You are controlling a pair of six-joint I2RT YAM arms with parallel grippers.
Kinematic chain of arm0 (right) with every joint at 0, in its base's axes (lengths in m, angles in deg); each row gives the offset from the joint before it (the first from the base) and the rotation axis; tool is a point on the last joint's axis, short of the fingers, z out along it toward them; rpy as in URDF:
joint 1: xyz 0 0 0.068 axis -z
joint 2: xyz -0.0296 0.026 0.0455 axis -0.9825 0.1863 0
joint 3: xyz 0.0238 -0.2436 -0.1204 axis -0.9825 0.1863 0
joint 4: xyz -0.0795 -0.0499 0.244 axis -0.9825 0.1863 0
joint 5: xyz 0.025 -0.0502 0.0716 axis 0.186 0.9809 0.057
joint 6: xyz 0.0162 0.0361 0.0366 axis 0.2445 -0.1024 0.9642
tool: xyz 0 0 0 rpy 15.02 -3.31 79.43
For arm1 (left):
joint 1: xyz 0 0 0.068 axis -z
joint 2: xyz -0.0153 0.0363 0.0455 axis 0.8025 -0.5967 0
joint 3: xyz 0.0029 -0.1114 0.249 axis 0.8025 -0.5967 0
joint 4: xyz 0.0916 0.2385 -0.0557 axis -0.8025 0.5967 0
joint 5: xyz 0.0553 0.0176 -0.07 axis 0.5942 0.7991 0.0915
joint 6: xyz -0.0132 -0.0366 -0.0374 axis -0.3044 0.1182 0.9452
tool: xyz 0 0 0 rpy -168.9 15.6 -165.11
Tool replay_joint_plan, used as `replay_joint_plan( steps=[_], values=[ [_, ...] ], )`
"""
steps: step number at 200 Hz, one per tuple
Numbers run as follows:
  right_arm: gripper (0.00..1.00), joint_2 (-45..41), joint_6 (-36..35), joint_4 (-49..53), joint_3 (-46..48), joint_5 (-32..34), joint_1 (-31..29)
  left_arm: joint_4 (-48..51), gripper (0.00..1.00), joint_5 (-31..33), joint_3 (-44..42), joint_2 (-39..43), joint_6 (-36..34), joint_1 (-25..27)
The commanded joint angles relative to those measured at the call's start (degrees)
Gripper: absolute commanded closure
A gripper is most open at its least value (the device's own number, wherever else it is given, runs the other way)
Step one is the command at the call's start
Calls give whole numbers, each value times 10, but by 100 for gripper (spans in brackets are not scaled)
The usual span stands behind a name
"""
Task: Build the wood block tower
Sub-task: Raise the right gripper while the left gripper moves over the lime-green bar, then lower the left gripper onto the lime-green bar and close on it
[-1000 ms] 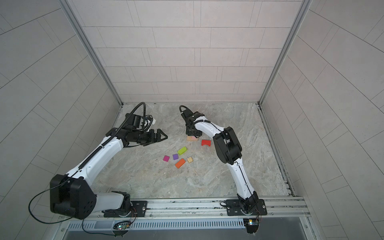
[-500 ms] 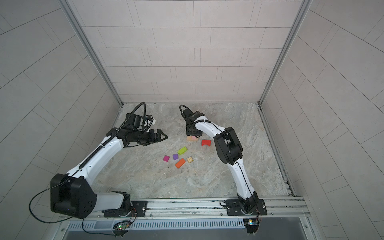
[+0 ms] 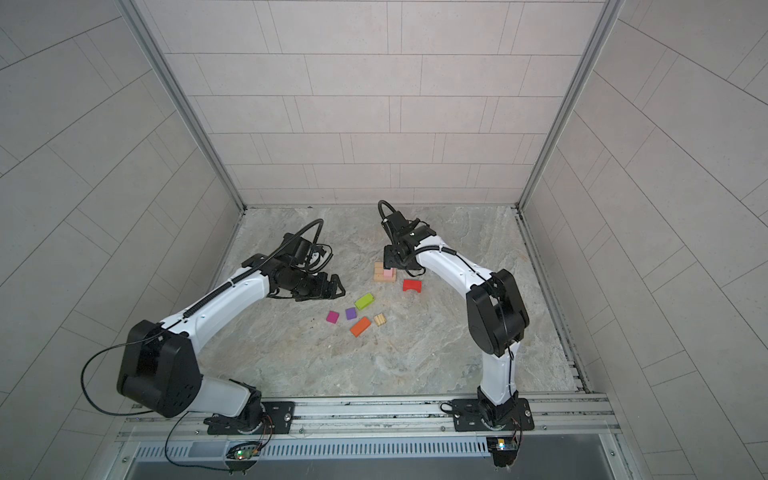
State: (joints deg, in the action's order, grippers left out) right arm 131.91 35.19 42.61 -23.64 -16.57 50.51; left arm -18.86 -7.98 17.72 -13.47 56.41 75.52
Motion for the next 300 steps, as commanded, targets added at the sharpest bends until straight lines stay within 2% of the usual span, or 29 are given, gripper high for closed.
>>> replay_joint_plan(
  steps=[1, 47, 63, 95, 117, 176, 233, 300],
  values=[
    [25, -49, -11, -27, 52, -27, 14, 17, 6, 58, 23, -10, -7, 23],
    [5, -127, -33, -42, 144, -59, 29, -17, 8, 119, 34, -52, 13, 81],
    [1, -159, -36, -51, 183, -67, 34, -28, 8, 139, 39, -70, 1, 99],
    [1, -214, -27, -57, 247, -93, 44, -26, 12, 141, 61, -118, -36, 108],
    [0, -245, -19, -60, 281, -94, 48, -67, 14, 139, 51, -129, -41, 119],
    [0, -291, -19, -46, 322, -87, 57, -81, 18, 169, 88, -195, -80, 158],
    [0, -312, -17, -46, 344, -82, 63, -81, 23, 192, 112, -231, -81, 165],
    [1, -315, -18, -46, 352, -84, 70, -55, 34, 188, 145, -272, -88, 164]
  ],
)
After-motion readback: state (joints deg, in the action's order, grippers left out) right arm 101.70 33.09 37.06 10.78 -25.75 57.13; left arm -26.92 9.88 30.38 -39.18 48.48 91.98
